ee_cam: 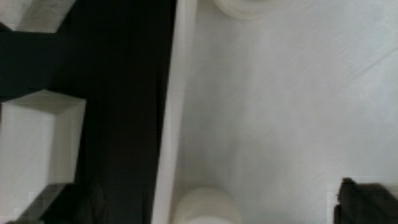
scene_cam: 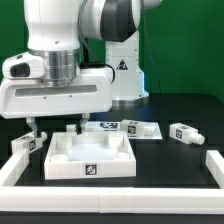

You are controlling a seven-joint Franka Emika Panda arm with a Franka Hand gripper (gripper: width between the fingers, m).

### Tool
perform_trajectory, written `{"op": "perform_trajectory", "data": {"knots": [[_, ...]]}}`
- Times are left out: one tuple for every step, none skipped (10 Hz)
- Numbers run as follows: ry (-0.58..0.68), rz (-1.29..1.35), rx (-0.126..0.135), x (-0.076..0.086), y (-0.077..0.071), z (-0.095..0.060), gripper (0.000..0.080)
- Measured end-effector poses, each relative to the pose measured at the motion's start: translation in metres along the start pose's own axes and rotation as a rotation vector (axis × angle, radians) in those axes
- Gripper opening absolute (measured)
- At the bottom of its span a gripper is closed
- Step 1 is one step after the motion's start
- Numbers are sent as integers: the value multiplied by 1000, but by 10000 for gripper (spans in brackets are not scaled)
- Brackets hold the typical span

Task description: Assemble one leg

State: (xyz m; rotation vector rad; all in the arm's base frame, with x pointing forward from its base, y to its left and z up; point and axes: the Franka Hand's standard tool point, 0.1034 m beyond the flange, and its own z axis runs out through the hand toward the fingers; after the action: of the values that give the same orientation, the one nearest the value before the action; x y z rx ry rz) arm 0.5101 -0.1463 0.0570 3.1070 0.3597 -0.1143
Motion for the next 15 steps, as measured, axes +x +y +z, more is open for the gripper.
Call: {"op": "perform_trajectory", "data": {"knots": [[9,-1,-6,0,3,5,649],[25,12,-20,-2,11,20,649],[28,26,-23,-4,13,35,649],[26,16,-24,-5,12,43,649],[23,6,-23,-6,12,45,649],[24,4,-23,-5,12,44,649],[23,4,-23,-5,11,44,541],[23,4,-23,-5,11,44,541],[23,4,-23,-5,11,45,358],[23,4,-23,-5,11,45,222],[23,4,-23,-5,11,45,222],[25,29,-23,-4,10,43,64],[33,113,-25,3,2,39,56],[38,194,-23,12,-10,35,56],[47,291,-20,24,-30,32,56]]}}
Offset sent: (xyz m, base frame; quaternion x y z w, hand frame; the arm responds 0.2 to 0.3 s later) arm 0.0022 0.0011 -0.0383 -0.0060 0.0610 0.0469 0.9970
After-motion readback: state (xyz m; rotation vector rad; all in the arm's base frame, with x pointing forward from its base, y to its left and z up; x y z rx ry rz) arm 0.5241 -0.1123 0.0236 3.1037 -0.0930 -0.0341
